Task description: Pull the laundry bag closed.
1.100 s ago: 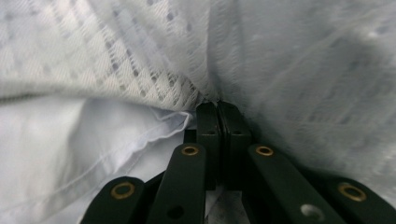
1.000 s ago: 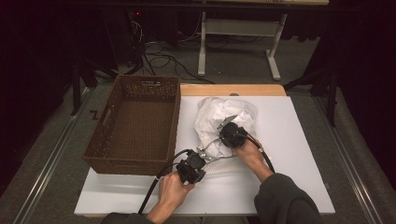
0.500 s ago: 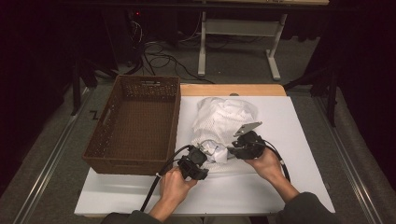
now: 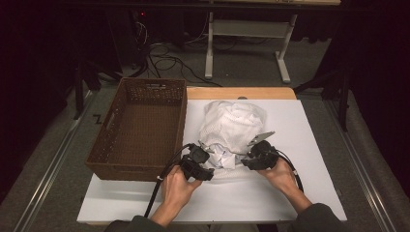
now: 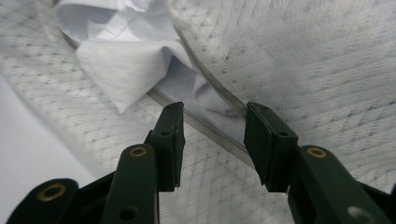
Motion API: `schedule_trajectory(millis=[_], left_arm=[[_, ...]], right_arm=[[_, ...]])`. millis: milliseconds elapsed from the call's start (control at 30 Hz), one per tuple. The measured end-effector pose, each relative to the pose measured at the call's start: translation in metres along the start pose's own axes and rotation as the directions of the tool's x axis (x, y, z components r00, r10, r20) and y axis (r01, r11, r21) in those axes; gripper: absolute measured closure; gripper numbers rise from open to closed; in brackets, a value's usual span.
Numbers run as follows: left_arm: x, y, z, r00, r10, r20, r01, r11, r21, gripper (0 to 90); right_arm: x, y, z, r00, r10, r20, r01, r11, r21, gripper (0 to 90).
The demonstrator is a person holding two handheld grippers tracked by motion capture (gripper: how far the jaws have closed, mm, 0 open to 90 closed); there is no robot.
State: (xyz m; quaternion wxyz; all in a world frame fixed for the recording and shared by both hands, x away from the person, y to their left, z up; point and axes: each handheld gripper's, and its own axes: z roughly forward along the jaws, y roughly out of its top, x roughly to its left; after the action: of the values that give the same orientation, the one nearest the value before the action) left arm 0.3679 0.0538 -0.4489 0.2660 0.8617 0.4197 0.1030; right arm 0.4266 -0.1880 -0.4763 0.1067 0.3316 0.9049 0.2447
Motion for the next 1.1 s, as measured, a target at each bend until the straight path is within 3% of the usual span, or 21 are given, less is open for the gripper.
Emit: schedule_trajectory(millis=[133, 200, 300, 367, 500, 800, 1100], left_arm=[[0.002, 0.0, 0.001, 0.9999, 0.005, -0.014, -0.005, 1.0, -0.003, 44.6], [0.0, -0.002, -0.001, 0.9989, 0.014, -0.045, -0.015, 0.9996, -0.025, 45.2], [-0.002, -0.002, -0.001, 0.9991, 0.006, -0.043, -0.006, 0.9998, -0.017, 44.5], [-0.002, -0.003, -0.002, 0.999, 0.006, -0.045, -0.007, 0.9998, -0.019, 44.1], [-0.004, -0.003, 0.0, 0.9992, -0.001, -0.04, 0.0, 0.9999, -0.016, 43.6], [-0.006, 0.001, 0.003, 0.9991, -0.015, -0.041, 0.015, 0.9999, -0.005, 41.7], [-0.01, 0.001, 0.021, 0.9991, -0.01, -0.042, 0.012, 0.999, 0.043, 41.6]], right_arm=[[-0.002, -0.004, 0.011, 0.9998, -0.019, -0.009, 0.019, 0.998, 0.061, 59.4], [-0.001, -0.006, 0.011, 0.9987, -0.049, -0.018, 0.05, 0.997, 0.061, 69.1], [-0.001, -0.009, 0.008, 0.9973, -0.07, -0.02, 0.072, 0.995, 0.07, 84.9], [0.001, -0.01, 0.006, 0.9961, -0.085, -0.025, 0.087, 0.992, 0.087, 88.8], [0.004, -0.015, 0.002, 0.9953, -0.093, -0.028, 0.095, 0.991, 0.091, 89.9], [-0.002, -0.032, -0.012, 0.9983, -0.052, -0.028, 0.055, 0.992, 0.115, 90.0], [-0.004, -0.05, -0.023, 0.9992, -0.034, -0.02, 0.036, 0.993, 0.115, 90.0]])
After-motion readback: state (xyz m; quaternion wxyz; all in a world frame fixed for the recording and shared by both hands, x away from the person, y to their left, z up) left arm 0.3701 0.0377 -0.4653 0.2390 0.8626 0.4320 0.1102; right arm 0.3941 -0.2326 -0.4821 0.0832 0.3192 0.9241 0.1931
